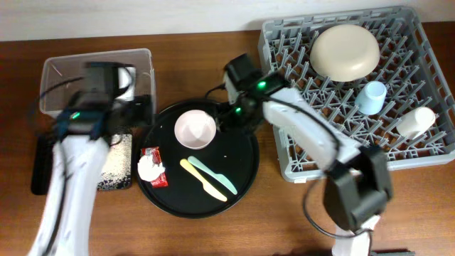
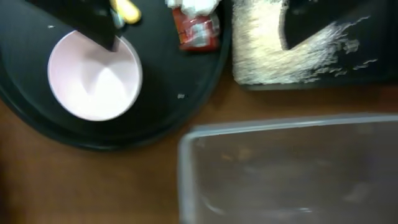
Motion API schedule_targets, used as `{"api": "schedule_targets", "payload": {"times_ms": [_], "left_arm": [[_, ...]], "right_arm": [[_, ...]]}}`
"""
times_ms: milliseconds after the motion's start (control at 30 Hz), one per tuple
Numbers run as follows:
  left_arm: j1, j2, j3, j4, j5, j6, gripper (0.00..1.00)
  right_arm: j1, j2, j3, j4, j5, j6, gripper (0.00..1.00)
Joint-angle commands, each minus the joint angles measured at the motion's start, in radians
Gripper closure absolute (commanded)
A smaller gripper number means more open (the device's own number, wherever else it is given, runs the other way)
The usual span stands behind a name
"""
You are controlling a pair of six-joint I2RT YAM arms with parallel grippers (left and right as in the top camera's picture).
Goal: Sort waste into correct bins and load items into the dishwasher rack
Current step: 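Lower the right gripper onto the pink bowl and grasp its rim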
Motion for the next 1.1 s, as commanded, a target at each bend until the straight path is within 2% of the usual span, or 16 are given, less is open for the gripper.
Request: {"api": "schedule_targets", "payload": {"times_ms": [0, 167, 333, 433, 633, 733, 800, 833, 1067], "left_arm": [[0.093, -0.122, 0.011, -0.047, -0.035, -0.001, 0.0], [0.196, -0.222, 0.011, -0.135, -0.035, 0.0, 0.01], [0.209, -0.228, 0.011, -0.144, -0.035, 0.0, 0.01], [0.209, -0.224, 0.011, -0.144, -0.035, 0.0, 0.01], [0.209, -0.224, 0.011, -0.144, -0.035, 0.0, 0.01], [0.209, -0.224, 0.011, -0.144, -0.035, 0.0, 0.01], [0.209, -0.224, 0.011, -0.144, -0.035, 0.0, 0.01], [0.209, -0.224, 0.011, -0.144, -0.035, 0.0, 0.01], [0.209, -0.224, 0.011, -0.144, -0.035, 0.0, 0.01]], "right_arm": [[0.043, 0.082, -0.013, 0.043, 0.016, 0.063, 0.3], [0.049, 0.15, -0.013, 0.102, 0.052, 0.127, 0.31], [0.05, 0.164, -0.013, 0.177, 0.057, 0.127, 0.35], [0.05, 0.165, -0.013, 0.201, 0.085, 0.142, 0.42], [0.05, 0.203, -0.014, 0.19, 0.112, 0.161, 0.71], [0.05, 0.203, -0.012, 0.192, 0.113, 0.159, 0.77], [0.049, 0.203, -0.011, 0.186, 0.113, 0.158, 0.9], [0.049, 0.201, -0.01, 0.179, 0.113, 0.154, 0.93], [0.048, 0.129, 0.075, 0.089, 0.147, 0.024, 0.96]]}}
